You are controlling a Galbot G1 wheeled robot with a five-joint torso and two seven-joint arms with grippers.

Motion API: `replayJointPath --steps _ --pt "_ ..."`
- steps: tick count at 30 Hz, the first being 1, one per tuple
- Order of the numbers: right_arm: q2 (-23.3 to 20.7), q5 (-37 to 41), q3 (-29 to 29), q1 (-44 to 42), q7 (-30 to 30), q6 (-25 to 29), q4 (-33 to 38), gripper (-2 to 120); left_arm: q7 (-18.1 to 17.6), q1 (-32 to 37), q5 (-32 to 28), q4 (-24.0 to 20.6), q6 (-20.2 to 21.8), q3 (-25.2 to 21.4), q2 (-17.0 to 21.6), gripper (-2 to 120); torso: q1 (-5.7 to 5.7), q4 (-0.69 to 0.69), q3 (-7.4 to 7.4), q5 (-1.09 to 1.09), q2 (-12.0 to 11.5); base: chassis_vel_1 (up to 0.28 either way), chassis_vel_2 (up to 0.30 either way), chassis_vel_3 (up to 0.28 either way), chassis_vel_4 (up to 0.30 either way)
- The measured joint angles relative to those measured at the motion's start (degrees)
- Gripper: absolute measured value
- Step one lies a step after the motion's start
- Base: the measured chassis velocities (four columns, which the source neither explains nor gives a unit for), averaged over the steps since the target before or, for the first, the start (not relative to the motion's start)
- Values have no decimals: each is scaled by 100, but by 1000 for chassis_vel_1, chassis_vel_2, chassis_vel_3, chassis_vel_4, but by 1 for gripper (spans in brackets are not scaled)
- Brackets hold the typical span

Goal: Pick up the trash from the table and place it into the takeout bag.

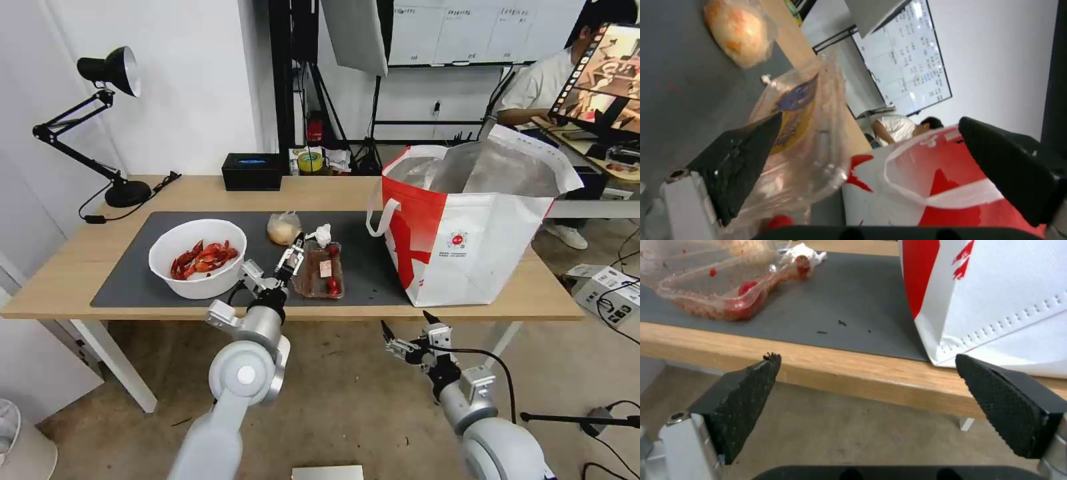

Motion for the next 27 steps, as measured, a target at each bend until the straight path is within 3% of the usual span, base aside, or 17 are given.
replayJointPath --steps 10,20,24,27 --pt "16 72 125 -2 2 12 119 100 208 -231 -14 197 126 591 269 100 0 0 0 -1 0 0 0 0 0" --pt "21 80 181 -113 1 92 192 100 249 -386 -13 287 151 744 497 100 0 0 0 -1 0 0 0 0 0" --pt "23 77 172 -107 -2 102 192 100 340 -421 456 352 154 795 652 100 0 -1 -1 -1 0 0 0 0 0" --pt "3 82 151 -68 -6 103 191 100 642 -509 1056 406 204 806 944 100 0 0 0 -1 0 0 0 0 0"
